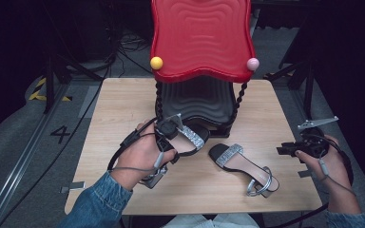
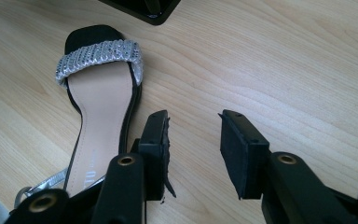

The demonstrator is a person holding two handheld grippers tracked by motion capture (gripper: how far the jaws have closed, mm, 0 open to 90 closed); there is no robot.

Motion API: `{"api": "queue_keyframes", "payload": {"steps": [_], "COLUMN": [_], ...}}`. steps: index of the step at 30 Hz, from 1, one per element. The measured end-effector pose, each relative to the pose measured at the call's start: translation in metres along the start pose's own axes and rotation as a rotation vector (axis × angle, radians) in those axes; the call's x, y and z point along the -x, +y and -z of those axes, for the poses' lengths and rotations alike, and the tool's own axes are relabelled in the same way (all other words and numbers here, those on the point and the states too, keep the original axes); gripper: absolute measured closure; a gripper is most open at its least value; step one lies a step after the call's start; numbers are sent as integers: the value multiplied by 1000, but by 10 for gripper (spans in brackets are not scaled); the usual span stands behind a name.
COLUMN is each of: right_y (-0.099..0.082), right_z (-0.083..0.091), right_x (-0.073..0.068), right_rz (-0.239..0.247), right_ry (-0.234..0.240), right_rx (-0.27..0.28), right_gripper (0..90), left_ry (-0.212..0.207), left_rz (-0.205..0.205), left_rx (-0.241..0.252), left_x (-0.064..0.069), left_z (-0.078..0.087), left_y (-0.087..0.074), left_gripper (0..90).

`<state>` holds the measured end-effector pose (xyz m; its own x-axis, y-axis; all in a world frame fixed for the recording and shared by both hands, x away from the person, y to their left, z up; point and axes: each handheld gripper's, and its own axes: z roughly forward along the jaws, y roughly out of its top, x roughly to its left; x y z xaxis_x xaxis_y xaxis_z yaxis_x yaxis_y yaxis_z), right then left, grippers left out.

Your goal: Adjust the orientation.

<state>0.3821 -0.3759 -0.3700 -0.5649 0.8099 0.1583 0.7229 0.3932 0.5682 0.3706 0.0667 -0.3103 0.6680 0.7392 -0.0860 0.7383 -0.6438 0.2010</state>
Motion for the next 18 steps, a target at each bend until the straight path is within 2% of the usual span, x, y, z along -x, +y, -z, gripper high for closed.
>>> {"api": "queue_keyframes", "payload": {"steps": [4,8,10,12,18], "right_y": [-1,-2,-3,-3,-3], "right_z": [1,1,1,1,0], "right_x": [0,2,2,2,2], "right_rz": [-13,-30,-34,-39,-39], "right_ry": [7,15,17,22,19], "right_rx": [-4,-3,-3,-4,-3], "right_gripper": [644,649,649,649,638], "left_ry": [5,-2,6,22,12], "left_rz": [-25,-27,-26,-30,-33], "left_rx": [2,18,24,39,50], "left_x": [3,6,7,10,12], "left_z": [11,24,27,37,52], "left_y": [7,13,14,18,25], "left_gripper": [420,420,420,420,420]}}
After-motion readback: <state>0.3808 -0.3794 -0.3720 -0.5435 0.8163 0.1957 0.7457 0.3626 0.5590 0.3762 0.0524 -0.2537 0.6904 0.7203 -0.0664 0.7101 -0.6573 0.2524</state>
